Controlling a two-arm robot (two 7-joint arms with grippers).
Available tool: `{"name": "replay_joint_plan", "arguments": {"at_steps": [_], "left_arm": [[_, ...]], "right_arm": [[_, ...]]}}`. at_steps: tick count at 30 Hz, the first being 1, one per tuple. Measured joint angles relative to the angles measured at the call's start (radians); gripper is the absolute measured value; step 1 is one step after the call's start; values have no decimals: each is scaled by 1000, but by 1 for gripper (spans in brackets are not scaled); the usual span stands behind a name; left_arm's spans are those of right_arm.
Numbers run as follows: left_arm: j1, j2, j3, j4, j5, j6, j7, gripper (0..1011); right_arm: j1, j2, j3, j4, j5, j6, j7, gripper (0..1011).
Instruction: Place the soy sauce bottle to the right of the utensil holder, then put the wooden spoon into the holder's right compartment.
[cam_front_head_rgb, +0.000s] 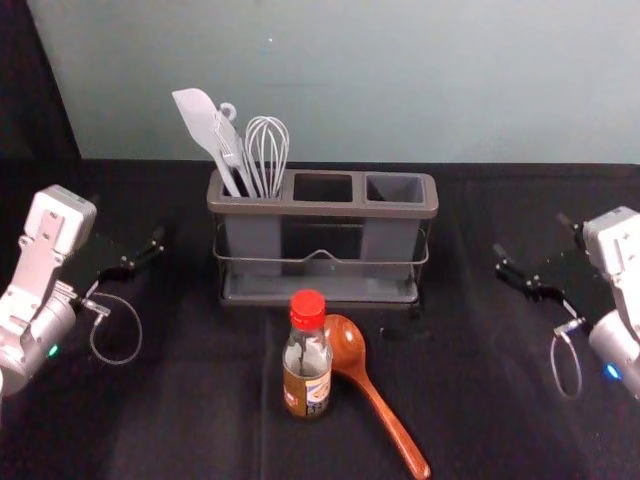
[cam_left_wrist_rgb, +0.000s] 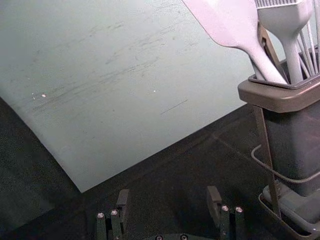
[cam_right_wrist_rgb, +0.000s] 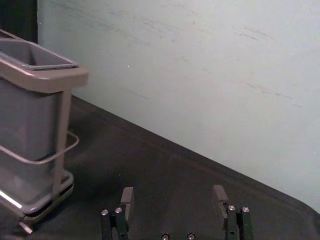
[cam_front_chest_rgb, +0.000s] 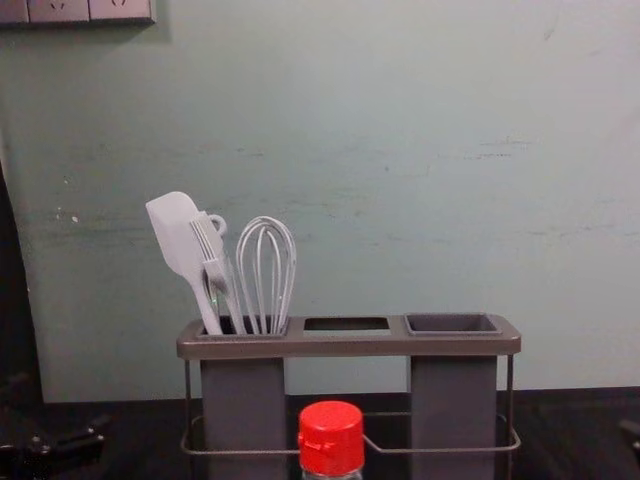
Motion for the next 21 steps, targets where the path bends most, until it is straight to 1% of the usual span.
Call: {"name": "replay_joint_plan", "arguments": {"at_steps": [1,4,5,8,9,12,14,15,18,19,21], "left_arm": [[0,0,0,0,0,0,0,1000],[0,0,0,0,0,0,0,1000],[0,0,0,0,0,0,0,1000],[0,0,0,0,0,0,0,1000],[0,0,0,0,0,0,0,1000],[0,0,0,0,0,0,0,1000],[0,0,0,0,0,0,0,1000],[0,0,0,0,0,0,0,1000],[0,0,0,0,0,0,0,1000],[0,0,0,0,0,0,0,1000],[0,0,0,0,0,0,0,1000]], "right_arm": [[-20,6,7,-22,-5,-1,-6,1002],[-52,15,16,-55,-12,-5,-14,1002],[-74,23,23,-79,-17,-8,-18,1002],[-106,34,33,-115,-24,-12,-25,1002],[-127,40,37,-138,-29,-16,-29,1003],[-157,48,44,-172,-36,-21,-33,1002],[-196,55,51,-214,-45,-30,-39,1003],[-196,55,51,-214,-45,-30,-39,1003],[-238,57,57,-256,-47,-41,-39,1002],[-238,57,57,-256,-47,-41,-39,1002],[-268,54,58,-284,-45,-51,-34,1002]]}}
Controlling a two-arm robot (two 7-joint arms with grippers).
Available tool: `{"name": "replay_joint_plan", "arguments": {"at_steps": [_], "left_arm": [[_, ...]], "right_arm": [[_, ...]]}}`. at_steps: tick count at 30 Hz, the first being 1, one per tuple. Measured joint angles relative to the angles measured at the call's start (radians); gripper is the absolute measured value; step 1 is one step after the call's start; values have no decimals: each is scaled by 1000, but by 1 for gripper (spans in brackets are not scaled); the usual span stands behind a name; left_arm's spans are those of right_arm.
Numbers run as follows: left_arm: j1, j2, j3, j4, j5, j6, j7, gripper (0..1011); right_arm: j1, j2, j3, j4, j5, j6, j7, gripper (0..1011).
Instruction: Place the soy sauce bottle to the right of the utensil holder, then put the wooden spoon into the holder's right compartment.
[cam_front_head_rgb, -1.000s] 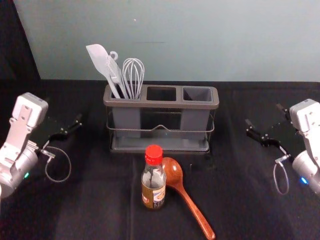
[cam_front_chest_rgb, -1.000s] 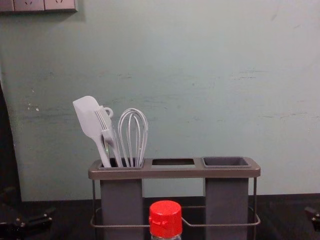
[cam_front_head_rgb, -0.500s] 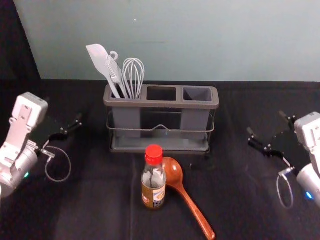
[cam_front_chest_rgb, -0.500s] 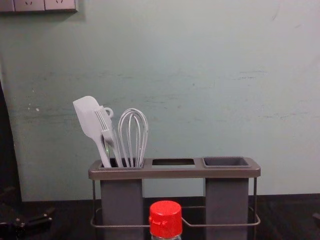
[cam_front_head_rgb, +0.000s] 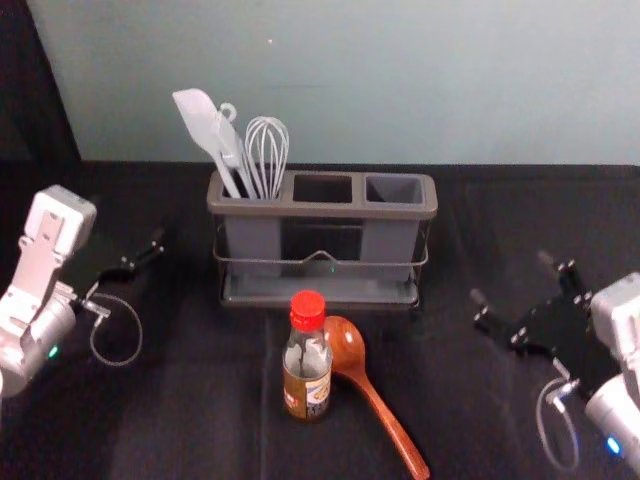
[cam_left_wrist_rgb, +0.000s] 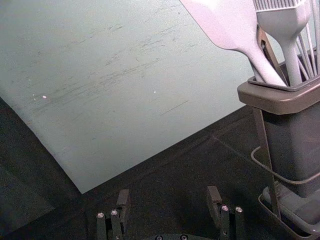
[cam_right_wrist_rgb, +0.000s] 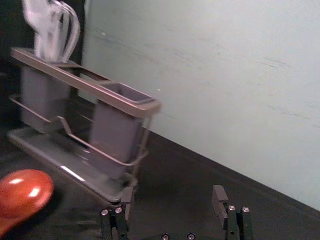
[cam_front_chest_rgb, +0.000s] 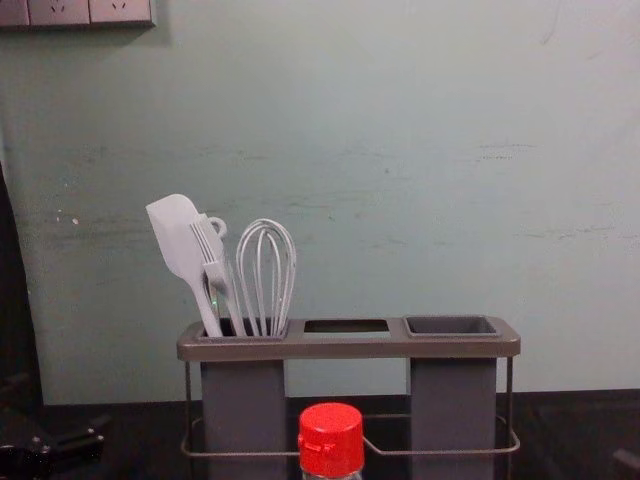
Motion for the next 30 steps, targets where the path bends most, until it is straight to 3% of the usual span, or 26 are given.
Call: {"name": "replay_joint_plan", "arguments": {"at_steps": [10,23,30], "left_arm": [[0,0,0,0,0,0,0,1000],[0,0,0,0,0,0,0,1000],[0,0,0,0,0,0,0,1000]], "right_arm": [[-77,-25,-24,-88,-30,-25,16,1002],[-95,-81,-89,-127,-42,-54,101,1002],[-79,-127,-122,-130,15,-69,186,1003]]}}
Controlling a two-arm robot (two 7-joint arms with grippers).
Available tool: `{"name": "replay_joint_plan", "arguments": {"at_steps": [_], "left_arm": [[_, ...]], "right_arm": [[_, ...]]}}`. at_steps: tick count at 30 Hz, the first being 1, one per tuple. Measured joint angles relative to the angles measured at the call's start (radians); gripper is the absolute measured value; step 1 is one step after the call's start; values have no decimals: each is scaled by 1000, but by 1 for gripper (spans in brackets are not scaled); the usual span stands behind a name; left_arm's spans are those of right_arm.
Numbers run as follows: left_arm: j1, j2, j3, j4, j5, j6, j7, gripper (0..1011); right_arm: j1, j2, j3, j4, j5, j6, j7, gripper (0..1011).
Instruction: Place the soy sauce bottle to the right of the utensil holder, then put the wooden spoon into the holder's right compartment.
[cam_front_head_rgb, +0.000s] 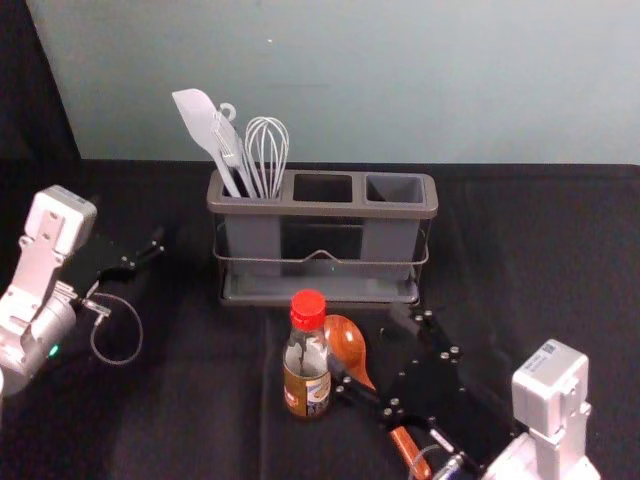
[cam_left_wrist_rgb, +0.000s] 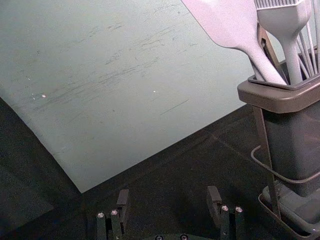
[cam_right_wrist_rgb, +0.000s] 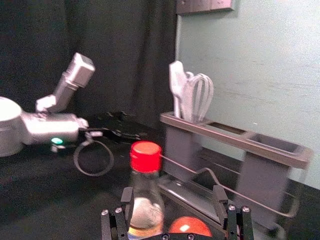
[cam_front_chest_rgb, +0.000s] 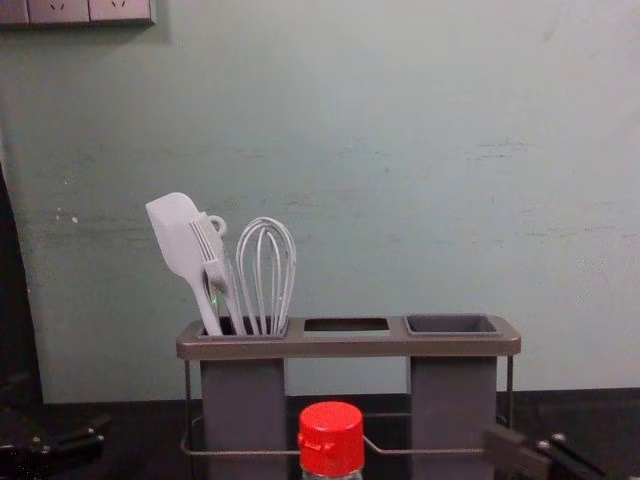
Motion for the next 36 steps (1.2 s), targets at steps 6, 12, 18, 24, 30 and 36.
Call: {"name": "replay_joint_plan", "arguments": {"at_steps": [6,12,18,24,30,36], "left_arm": [[0,0,0,0,0,0,0,1000],[0,0,0,0,0,0,0,1000],[0,0,0,0,0,0,0,1000],[0,0,0,0,0,0,0,1000],[0,0,0,0,0,0,0,1000],[0,0,0,0,0,0,0,1000]], "right_arm": [[20,-34,-15,4,18,10,44,1002],[53,-76,-19,33,42,33,74,1002],[101,-130,-22,75,63,69,107,1002],[125,-159,-29,96,42,79,121,1002],[128,-177,-23,106,24,77,130,966],[122,-187,-9,105,22,78,146,812]]}}
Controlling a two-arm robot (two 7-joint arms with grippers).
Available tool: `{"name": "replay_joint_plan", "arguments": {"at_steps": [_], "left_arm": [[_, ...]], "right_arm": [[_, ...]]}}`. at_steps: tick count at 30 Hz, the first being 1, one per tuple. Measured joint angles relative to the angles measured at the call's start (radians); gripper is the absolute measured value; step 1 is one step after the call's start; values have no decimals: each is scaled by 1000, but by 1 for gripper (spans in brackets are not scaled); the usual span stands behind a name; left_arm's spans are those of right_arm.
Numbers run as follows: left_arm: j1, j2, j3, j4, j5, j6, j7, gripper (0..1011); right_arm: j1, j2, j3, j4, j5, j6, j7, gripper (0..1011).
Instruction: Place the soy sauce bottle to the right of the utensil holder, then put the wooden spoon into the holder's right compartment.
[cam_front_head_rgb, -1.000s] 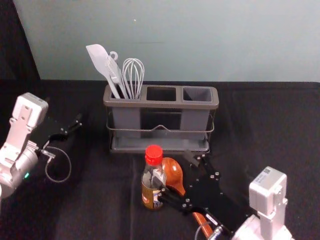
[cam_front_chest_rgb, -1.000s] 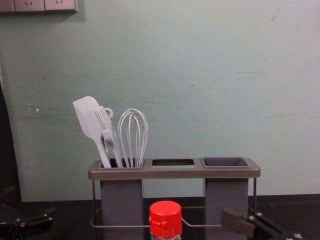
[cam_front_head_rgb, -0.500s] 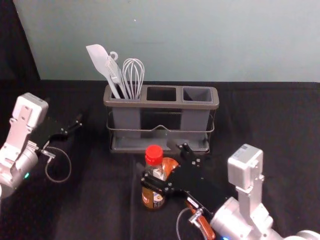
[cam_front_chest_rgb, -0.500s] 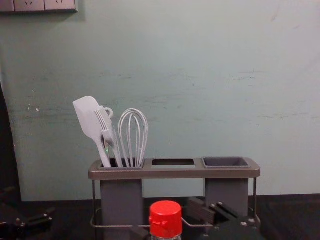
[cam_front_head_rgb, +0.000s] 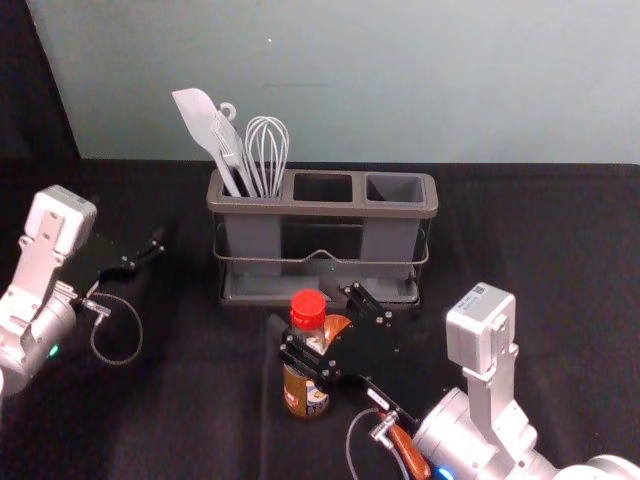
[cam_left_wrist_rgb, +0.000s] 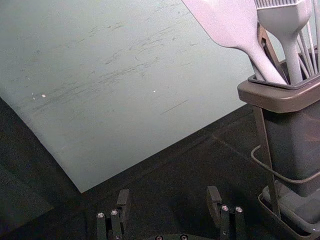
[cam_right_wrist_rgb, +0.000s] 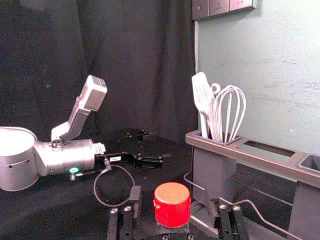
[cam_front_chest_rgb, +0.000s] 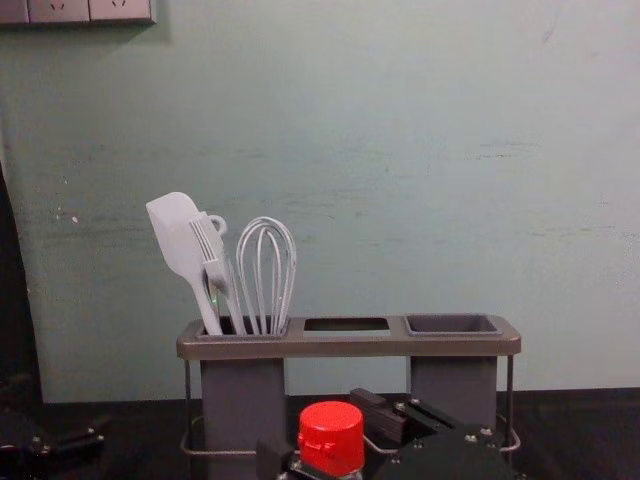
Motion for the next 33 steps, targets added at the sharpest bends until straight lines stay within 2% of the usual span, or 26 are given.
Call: {"name": "replay_joint_plan", "arguments": {"at_steps": [6,7,13,15,25,33], "left_arm": [[0,0,0,0,0,0,0,1000],[0,0,0,0,0,0,0,1000],[0,0,0,0,0,0,0,1000],[0,0,0,0,0,0,0,1000],[0,0,0,0,0,0,0,1000],[0,0,0,0,0,0,0,1000]], "right_arm": [[-3,-10,10,0,-5,4,14,663],[-4,-12,13,0,-5,5,19,604],[-6,-22,22,-1,-10,9,39,421],[-7,-24,25,-1,-12,9,44,393],[-43,-22,66,-58,-6,0,68,392],[-107,9,155,-139,24,-27,73,392]]}}
